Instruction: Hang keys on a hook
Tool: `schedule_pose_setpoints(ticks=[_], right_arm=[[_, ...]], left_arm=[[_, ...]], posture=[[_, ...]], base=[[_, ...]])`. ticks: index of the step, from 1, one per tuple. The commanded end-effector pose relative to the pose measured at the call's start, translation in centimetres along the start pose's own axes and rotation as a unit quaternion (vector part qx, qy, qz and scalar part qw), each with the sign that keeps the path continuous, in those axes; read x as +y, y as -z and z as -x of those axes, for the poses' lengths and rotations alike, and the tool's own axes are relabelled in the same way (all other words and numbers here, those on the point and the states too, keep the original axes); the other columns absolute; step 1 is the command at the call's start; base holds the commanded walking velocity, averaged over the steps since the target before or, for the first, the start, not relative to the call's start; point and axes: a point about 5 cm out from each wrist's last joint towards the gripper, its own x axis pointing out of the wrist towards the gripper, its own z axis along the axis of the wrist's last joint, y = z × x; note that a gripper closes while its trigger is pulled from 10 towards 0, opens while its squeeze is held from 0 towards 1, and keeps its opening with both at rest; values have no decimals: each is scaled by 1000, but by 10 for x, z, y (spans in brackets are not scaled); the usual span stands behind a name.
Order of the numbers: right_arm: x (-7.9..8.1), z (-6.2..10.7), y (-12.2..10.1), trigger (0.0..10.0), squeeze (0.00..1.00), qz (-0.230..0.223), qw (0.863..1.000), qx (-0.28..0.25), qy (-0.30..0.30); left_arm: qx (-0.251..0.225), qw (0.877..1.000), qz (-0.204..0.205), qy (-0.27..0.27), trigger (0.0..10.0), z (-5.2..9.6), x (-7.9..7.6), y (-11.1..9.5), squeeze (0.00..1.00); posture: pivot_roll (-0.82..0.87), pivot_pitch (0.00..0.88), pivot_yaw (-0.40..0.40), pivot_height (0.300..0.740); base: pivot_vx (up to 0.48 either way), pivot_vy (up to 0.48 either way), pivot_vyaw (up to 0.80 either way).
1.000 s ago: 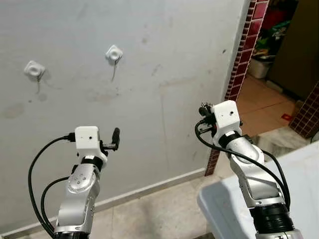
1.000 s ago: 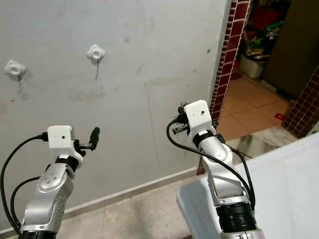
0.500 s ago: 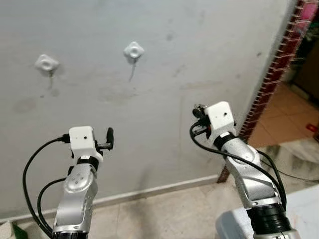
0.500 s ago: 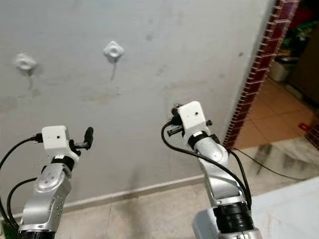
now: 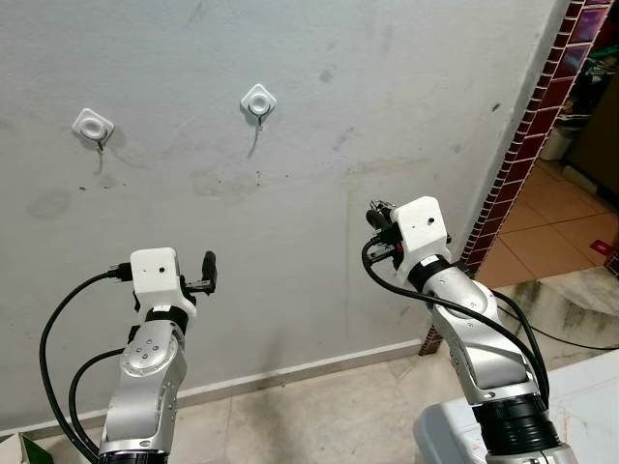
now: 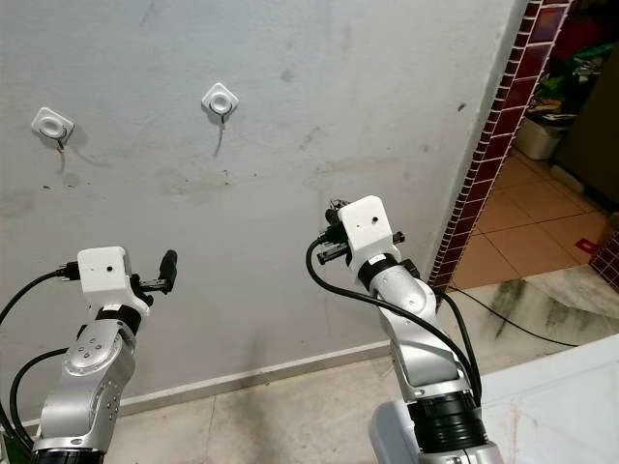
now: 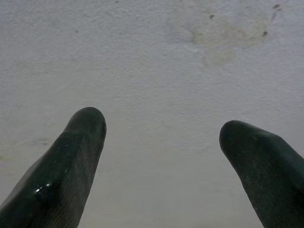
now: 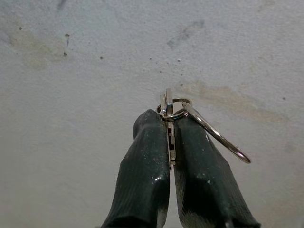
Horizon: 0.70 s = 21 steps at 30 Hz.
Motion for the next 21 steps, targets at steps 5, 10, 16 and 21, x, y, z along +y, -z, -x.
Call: schedule_pose_setpoints(ticks=[5, 10, 16, 21], right_arm=[[2, -2, -6, 10000, 0, -2, 1000, -11, -5], [2, -3, -6, 10000, 0, -1, 1000, -12, -4], [1, -4, -6, 10000, 0, -1, 1000, -12, -2], [-1, -4, -7, 10000, 0, 0, 1000, -14, 3]], left_arm=[[-3, 1000, -8, -10, 10000, -3, 3, -5, 0], [-2, 1000, -10, -10, 10000, -4, 3, -5, 0], [-2, 1000, -12, -11, 10000, -5, 3, -5, 0], [-12, 1000, -18, -1, 10000, -6, 0, -8, 0]], posture=[[1, 3, 66, 740], [2, 0, 66, 740], [2, 0, 68, 740], [-2, 0, 73, 740]], base=[[0, 480, 0], [0, 480, 0], [0, 283, 0], [0, 0, 0]])
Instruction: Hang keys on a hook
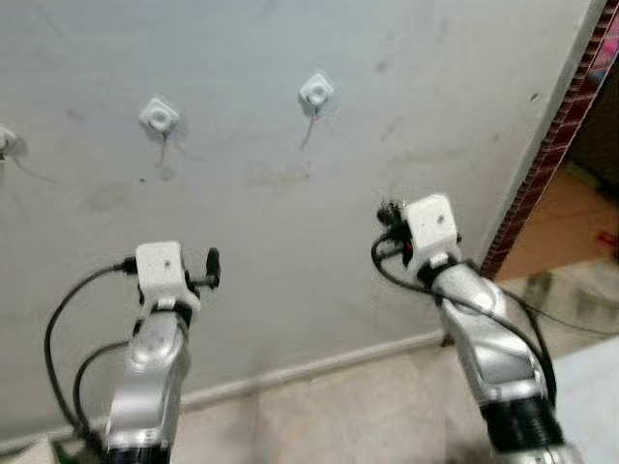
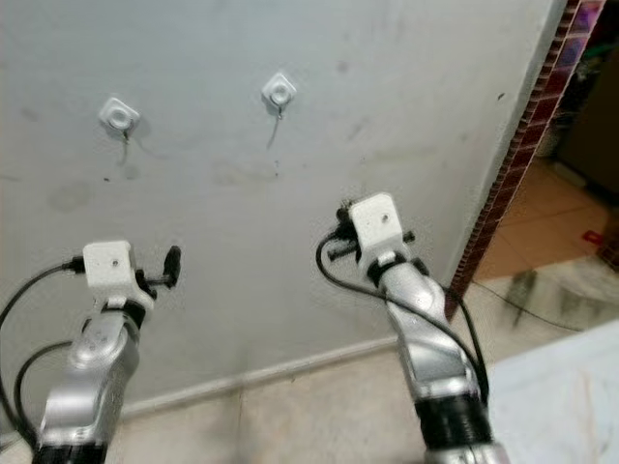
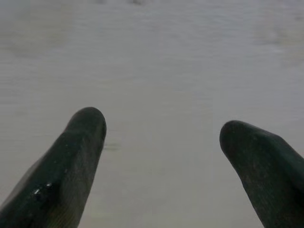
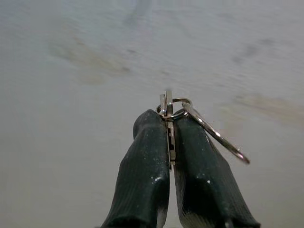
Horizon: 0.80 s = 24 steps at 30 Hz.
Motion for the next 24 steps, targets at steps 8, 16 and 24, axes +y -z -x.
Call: schedule_pose_setpoints(ticks=[8, 16, 24], right_arm=[[-6, 0, -10, 10000, 0, 8, 1000, -23, 18], [-8, 0, -19, 10000, 0, 7, 998, -50, 31], [-8, 1, -19, 10000, 0, 8, 998, -50, 32]], left_arm=[[-14, 1000, -2, 25, 10000, 0, -7, -4, 0], [-24, 999, 11, 46, 10000, 0, -10, -7, 0], [-28, 998, 14, 56, 10000, 2, -11, -7, 0]], posture=[[-6, 0, 76, 740], [-8, 0, 76, 740], [-9, 0, 76, 740]], base=[[0, 0, 0], [0, 0, 0], [0, 0, 0]])
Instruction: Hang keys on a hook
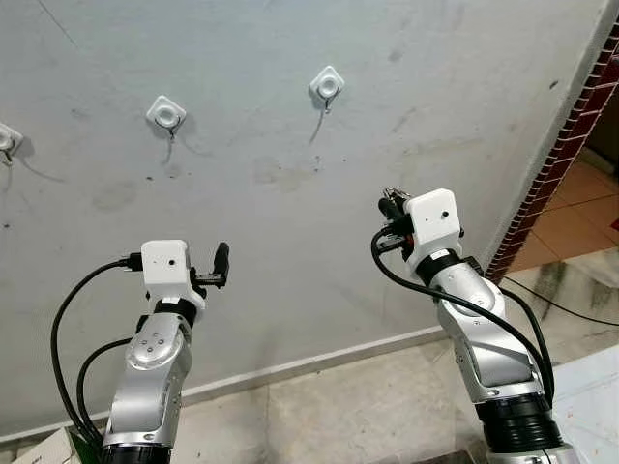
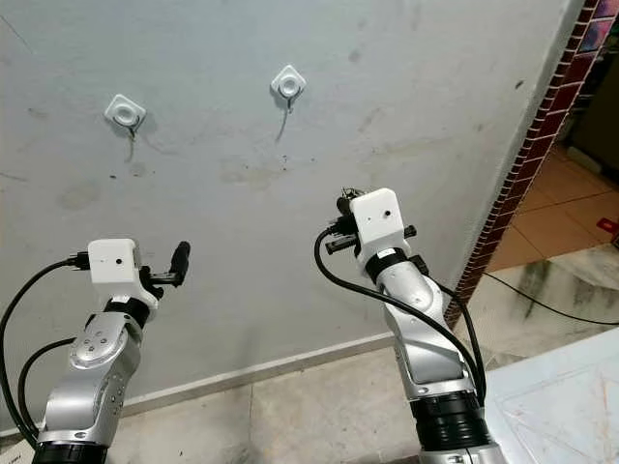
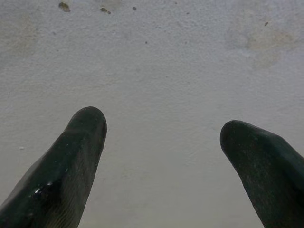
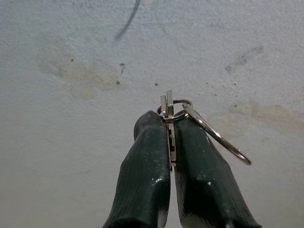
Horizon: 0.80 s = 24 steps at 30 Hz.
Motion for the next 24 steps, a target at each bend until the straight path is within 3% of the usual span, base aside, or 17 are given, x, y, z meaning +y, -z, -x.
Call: schedule_pose_setpoints(ticks=[1, 24], right_arm=[[1, -2, -10, 10000, 0, 2, 1000, -23, -3], [2, -2, -8, 10000, 0, 2, 1000, -18, -7]], left_arm=[[-8, 1000, -5, 0, 10000, 0, 2, -4, 0], [-4, 1000, -6, 4, 10000, 1, 2, -2, 0]], posture=[[-10, 0, 76, 740], [-10, 2, 75, 740]], base=[[0, 0, 0], [306, 0, 0]])
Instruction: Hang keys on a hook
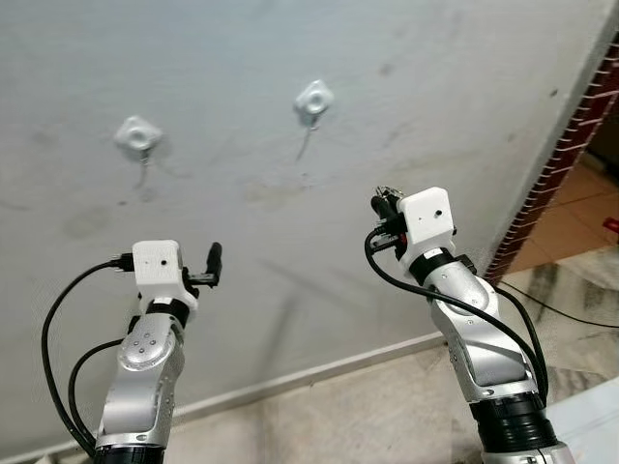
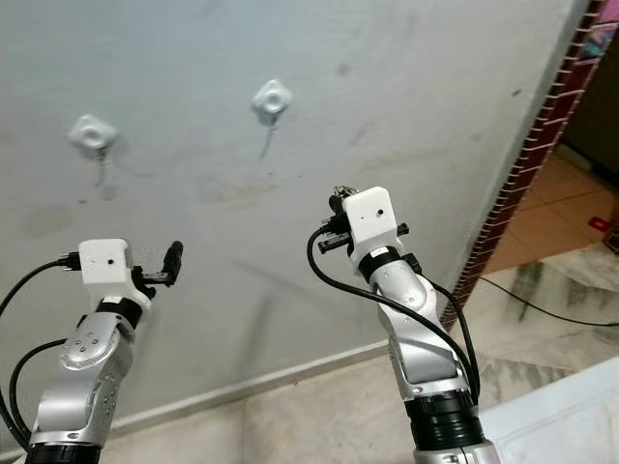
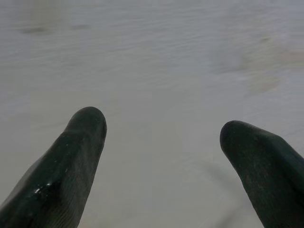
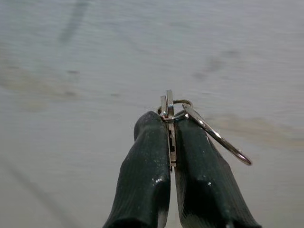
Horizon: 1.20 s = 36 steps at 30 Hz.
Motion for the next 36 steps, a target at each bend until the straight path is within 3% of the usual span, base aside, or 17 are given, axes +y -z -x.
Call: schedule_pose_setpoints(ticks=[1, 15, 20, 23, 25, 26, 28, 36], right_arm=[[2, -2, -7, 10000, 0, -1, 1000, -15, -4], [1, -2, -7, 10000, 0, -2, 1000, -14, -7], [3, -3, -6, 10000, 0, -2, 1000, -12, -17], [6, -4, -4, 10000, 0, -4, 999, -3, -52], [6, -4, -4, 10000, 0, -4, 999, -3, -52], [10, -7, -6, 10000, 0, -2, 996, -3, -93], [12, -12, -9, 10000, 0, 4, 993, -6, -116], [23, -31, -33, 10000, 0, 30, 986, -50, -159]], left_arm=[[-4, 1000, -8, 0, 10000, 1, 4, -2, 0], [-3, 1000, -6, -6, 10000, 3, 3, -1, 0], [-13, 999, -33, 14, 10000, 5, -1, -3, 0], [-23, 997, -55, 57, 10000, 9, -12, -4, 0], [-23, 997, -55, 57, 10000, 9, -12, -4, 0], [-24, 993, -63, 101, 10000, 13, -22, -4, 0], [-22, 990, -65, 125, 10000, 16, -28, -3, 0], [-21, 989, -68, 128, 10000, 18, -30, -3, 0]], posture=[[-10, 2, 75, 740], [-5, 0, 76, 740], [0, 0, 72, 740], [2, 0, 71, 740], [2, 0, 71, 740], [8, 0, 69, 740], [11, 1, 70, 740], [32, 9, 59, 740]], base=[[311, 0, 0], [103, 0, 0], [0, 0, 0], [0, 0, 0], [0, 0, 0], [0, 0, 0], [0, 0, 0], [0, 0, 0]])
